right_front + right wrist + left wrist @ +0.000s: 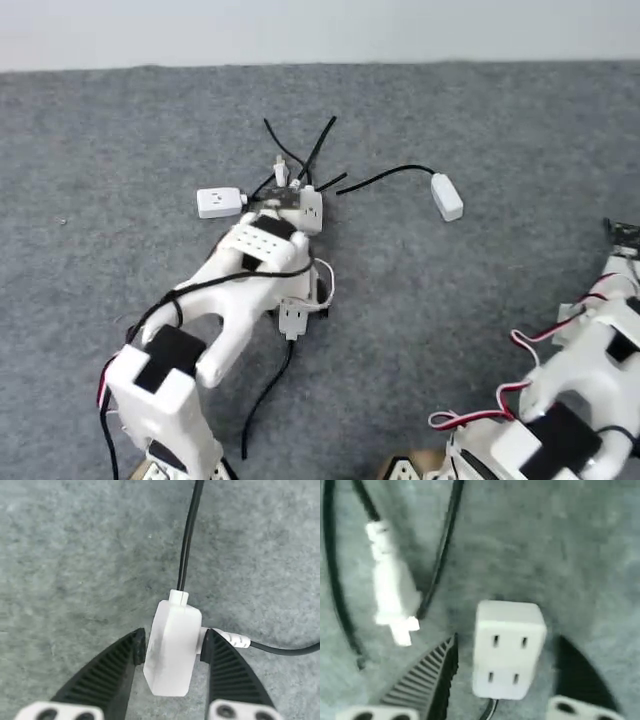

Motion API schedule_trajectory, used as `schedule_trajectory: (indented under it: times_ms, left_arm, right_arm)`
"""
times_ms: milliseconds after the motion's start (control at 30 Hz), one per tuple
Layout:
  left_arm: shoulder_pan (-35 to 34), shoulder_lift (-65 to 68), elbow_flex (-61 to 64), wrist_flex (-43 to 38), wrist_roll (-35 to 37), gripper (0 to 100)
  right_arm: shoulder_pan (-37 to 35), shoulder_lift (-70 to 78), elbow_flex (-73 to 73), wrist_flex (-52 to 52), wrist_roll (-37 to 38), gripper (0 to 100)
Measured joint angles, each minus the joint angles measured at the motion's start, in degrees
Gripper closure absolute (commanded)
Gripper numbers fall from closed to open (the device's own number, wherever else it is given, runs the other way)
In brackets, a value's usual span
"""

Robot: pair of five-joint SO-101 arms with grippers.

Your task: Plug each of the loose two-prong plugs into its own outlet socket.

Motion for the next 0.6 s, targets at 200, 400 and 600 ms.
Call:
schedule_trajectory:
  times_ms: [200,400,600]
  left_arm:
    - [1.5,-9.5,5.5,0.3,0.0,64]
    - [-0.5,-26.6,13.5,0.3,-7.9,64]
    - [-10.2,-46.2,24.1,0.3,-16.9,73]
  right_arm:
    - [-1.0,0.0,0.0,0.0,0.0,83.3]
    - [-2.8,-0.6,-0.3,3.5,0.0,83.5]
    - [-10.0,0.0,-3.4,10.5,-7.5,83.6]
